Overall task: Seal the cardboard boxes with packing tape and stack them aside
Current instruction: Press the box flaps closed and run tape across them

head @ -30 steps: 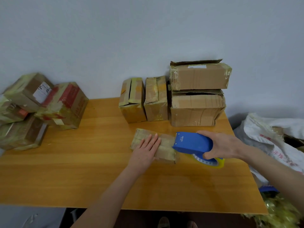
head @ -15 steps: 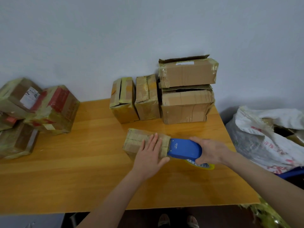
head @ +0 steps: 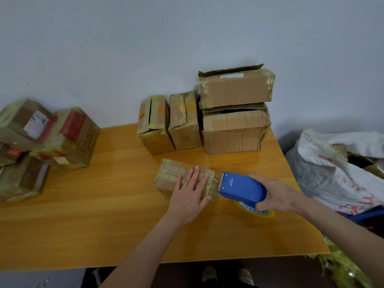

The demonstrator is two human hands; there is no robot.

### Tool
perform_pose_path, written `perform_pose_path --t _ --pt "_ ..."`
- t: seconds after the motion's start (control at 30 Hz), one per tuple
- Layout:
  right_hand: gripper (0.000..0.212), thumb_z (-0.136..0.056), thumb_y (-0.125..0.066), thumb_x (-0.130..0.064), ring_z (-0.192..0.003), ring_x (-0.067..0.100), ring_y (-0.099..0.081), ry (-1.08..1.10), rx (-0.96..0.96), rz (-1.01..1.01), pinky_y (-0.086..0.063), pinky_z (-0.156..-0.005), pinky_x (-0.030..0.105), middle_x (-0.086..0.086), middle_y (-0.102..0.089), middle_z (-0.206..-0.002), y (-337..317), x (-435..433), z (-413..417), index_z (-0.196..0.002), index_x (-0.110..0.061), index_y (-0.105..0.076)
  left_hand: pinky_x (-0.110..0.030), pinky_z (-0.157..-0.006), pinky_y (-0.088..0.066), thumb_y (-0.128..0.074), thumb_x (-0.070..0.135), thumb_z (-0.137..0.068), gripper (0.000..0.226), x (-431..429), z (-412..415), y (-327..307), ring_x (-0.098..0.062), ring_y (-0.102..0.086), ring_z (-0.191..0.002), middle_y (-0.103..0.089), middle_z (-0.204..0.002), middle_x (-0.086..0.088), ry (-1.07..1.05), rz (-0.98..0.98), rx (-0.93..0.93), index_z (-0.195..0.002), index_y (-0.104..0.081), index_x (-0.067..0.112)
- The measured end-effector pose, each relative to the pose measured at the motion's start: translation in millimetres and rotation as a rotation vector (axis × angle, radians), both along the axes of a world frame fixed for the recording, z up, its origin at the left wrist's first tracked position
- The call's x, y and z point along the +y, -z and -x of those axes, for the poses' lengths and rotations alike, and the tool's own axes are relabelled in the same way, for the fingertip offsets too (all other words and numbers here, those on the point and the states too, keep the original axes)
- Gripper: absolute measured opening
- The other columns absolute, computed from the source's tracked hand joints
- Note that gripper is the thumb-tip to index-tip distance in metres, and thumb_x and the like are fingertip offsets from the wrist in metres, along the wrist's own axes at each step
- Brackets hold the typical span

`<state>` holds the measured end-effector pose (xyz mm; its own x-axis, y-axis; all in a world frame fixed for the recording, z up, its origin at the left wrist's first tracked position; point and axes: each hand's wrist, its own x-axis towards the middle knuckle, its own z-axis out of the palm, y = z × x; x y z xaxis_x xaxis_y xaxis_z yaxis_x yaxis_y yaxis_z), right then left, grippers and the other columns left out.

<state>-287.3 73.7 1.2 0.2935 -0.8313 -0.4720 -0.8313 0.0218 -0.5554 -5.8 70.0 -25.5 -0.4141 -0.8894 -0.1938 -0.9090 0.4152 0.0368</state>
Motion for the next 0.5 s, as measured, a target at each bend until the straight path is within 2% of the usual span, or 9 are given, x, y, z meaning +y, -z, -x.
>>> perform_pose_path --t 0.13,0.27,0.33,0.5 --pt "0.088 -0.068 -0.072 -0.033 -0.090 0.014 -0.058 -0.003 0.030 0.024 -0.057 -0.074 0.036 -0.010 -0.056 -0.107 -4 2 2 -0.142 -0.042 -0.026 -0.042 -0.115 0.016 0.029 0.070 -0.072 0.081 -1 -1 1 -0.019 0.023 -0.144 0.030 -0.153 -0.002 0.002 0.010 0.000 -0.143 0.021 0.032" --pt "0.085 -0.073 -0.070 -0.042 -0.084 0.011 -0.058 -0.026 0.114 0.082 -0.048 -0.061 0.024 -0.011 -0.056 -0.101 -12 4 -1 -0.145 -0.041 -0.023 -0.041 -0.114 0.017 0.015 0.069 -0.081 0.073 -3 -2 1 -0.018 0.024 -0.144 0.028 -0.154 -0.002 0.001 0.015 -0.007 -0.144 0.020 0.032" --pt "0.084 -0.076 -0.070 -0.047 -0.081 0.010 -0.057 -0.034 0.137 0.114 -0.043 -0.057 0.020 -0.011 -0.057 -0.099 -18 7 -2 -0.146 -0.040 -0.023 -0.040 -0.114 0.017 0.015 0.069 -0.081 0.073 -3 -2 0 -0.018 0.024 -0.143 0.029 -0.154 -0.002 0.006 0.017 -0.013 -0.144 0.019 0.032" --pt "0.084 -0.077 -0.068 -0.050 -0.080 0.011 -0.056 -0.031 0.179 0.105 -0.043 -0.059 0.021 -0.011 -0.057 -0.098 -24 10 -7 -0.147 -0.040 -0.021 -0.041 -0.116 0.016 0.017 0.067 -0.081 0.073 -3 -2 1 -0.018 0.027 -0.141 0.031 -0.152 -0.002 0.018 0.022 -0.006 -0.144 0.019 0.032"
